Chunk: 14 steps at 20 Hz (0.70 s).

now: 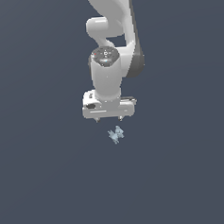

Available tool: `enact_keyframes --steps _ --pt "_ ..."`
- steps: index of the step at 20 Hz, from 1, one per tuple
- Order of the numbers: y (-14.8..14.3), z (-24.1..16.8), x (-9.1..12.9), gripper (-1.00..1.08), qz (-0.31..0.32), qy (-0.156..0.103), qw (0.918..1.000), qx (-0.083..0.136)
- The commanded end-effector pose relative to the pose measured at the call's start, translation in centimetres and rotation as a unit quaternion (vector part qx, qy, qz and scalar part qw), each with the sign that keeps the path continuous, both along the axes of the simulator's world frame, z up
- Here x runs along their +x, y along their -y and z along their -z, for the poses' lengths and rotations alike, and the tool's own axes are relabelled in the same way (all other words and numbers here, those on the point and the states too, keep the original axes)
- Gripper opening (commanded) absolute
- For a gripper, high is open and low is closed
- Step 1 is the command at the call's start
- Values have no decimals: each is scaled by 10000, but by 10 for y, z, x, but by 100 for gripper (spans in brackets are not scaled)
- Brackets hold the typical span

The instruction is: Pick up the object and move it to a goal position.

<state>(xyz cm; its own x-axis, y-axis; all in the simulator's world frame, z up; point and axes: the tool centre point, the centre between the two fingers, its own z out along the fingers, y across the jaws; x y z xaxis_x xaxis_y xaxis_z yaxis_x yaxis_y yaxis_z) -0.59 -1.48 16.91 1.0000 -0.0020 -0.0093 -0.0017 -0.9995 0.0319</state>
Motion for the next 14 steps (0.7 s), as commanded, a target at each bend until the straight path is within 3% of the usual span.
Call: enact_keyframes --steps 1,14 --pt "0 0 0 100 0 0 10000 0" --pt "-32 4 -1 100 -319 -44 9994 87"
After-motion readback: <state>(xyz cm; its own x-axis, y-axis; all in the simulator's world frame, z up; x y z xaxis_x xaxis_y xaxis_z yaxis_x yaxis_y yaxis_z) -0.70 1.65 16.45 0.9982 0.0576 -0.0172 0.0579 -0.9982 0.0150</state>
